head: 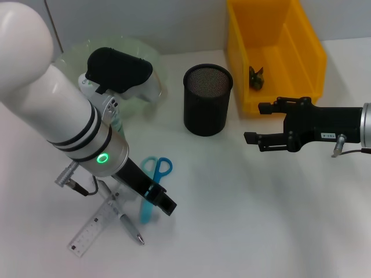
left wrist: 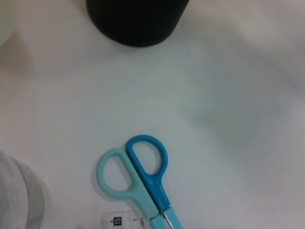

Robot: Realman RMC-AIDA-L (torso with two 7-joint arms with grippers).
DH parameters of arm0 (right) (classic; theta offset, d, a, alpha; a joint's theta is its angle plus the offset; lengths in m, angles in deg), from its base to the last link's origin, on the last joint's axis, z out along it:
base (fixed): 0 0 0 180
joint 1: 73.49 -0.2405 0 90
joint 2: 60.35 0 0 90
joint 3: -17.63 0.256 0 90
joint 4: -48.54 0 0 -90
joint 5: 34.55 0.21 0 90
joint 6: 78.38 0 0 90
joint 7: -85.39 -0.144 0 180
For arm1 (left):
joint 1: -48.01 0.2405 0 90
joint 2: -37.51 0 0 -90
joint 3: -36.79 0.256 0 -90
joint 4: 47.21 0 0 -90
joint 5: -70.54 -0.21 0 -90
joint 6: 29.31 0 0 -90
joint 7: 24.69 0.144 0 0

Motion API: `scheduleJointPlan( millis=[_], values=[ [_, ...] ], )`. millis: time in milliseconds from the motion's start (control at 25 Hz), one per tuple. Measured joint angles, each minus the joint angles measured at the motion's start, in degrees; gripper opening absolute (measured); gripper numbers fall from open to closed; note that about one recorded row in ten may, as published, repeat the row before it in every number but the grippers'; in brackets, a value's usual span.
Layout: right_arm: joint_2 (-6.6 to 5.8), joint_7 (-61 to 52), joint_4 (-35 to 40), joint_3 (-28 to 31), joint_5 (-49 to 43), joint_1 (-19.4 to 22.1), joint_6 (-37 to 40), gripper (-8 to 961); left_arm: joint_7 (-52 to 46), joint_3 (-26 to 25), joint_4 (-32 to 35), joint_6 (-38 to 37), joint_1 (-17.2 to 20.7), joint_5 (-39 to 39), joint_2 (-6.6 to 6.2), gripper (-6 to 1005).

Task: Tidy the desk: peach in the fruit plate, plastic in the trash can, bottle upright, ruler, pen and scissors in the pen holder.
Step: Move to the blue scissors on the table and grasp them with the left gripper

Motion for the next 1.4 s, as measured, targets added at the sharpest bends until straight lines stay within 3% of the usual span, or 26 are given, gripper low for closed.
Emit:
scheduleJointPlan(
  millis=[1400],
  values=[
    [0.0, -0.09, -0.13, -0.08, 0.0, 0.32, 0.14, 814, -0.21, 2.52, -0.49, 0.48, -0.18, -0.02, -0.01, 775]
  ],
)
